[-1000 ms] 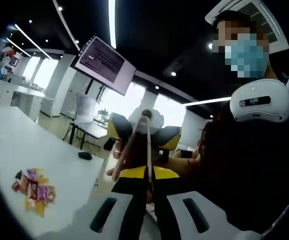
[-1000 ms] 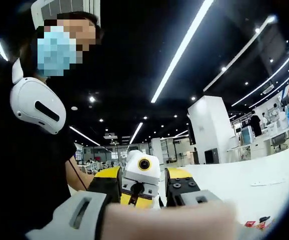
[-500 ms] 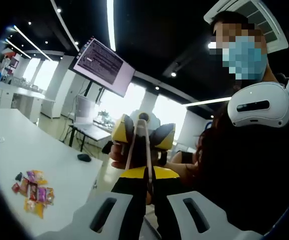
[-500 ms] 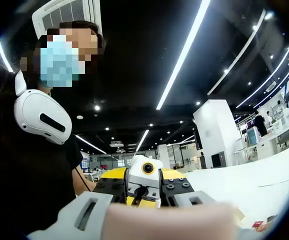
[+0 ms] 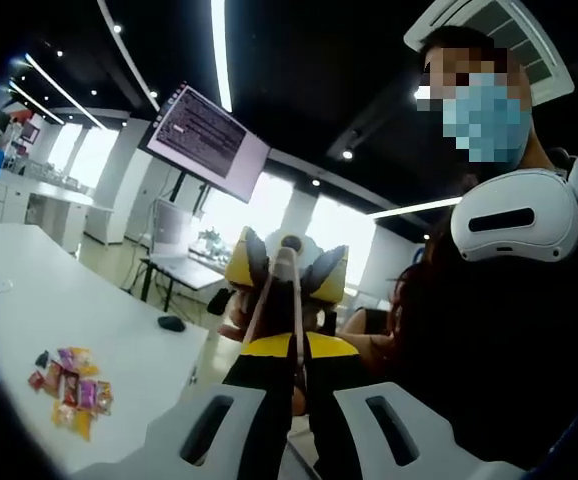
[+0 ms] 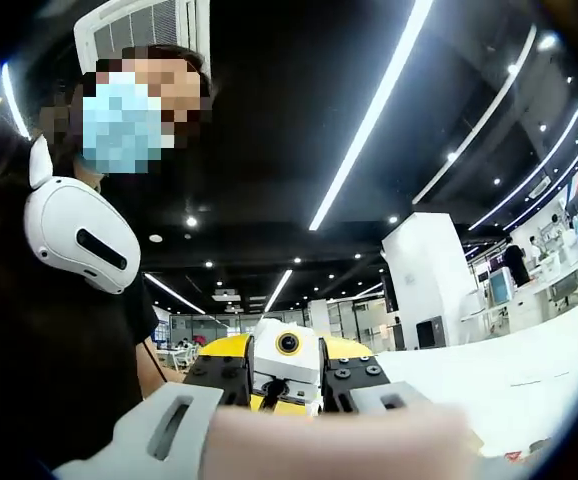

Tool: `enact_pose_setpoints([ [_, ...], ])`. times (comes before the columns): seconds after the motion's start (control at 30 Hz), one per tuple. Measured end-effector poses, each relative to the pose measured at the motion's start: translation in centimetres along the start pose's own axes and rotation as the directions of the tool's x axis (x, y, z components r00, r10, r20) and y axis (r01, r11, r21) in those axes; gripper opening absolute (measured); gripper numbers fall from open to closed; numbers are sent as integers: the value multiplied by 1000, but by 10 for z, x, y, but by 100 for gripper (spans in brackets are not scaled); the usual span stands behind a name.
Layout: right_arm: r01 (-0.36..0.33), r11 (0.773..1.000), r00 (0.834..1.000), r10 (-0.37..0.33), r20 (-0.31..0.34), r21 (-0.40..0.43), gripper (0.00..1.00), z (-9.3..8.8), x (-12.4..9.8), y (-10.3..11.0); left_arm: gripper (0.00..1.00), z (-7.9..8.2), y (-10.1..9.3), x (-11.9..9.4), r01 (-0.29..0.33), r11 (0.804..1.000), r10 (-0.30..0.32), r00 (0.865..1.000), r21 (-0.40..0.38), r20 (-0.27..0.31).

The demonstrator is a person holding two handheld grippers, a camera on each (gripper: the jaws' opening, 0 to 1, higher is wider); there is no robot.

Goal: Place the target food into the container with the food tongs after gripping and lifting it, then release it inside without dropping or visibly crushing the food.

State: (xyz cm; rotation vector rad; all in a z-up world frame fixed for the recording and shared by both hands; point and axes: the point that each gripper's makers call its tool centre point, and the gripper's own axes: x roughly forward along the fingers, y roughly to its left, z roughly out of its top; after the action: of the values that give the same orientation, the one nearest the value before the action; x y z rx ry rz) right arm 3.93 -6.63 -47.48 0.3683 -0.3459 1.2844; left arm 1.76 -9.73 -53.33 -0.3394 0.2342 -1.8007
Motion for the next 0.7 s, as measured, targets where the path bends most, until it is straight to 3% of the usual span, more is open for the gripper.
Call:
enact_pose_setpoints([
  [0.33,-19,1000,1000,20,16,-9,22,7,5,5,0,7,-6,-2,4,1000,-4,1000,20,20],
  [0.63,14,1000,1000,-15,18,28,20,2,2,-9,0,6,4,-1,-47,996,45,999,71,25],
  [0.7,27,999,1000,-27,2,20,20,-1,1,-12,1,3,9,-2,-83,991,82,997,100,13],
])
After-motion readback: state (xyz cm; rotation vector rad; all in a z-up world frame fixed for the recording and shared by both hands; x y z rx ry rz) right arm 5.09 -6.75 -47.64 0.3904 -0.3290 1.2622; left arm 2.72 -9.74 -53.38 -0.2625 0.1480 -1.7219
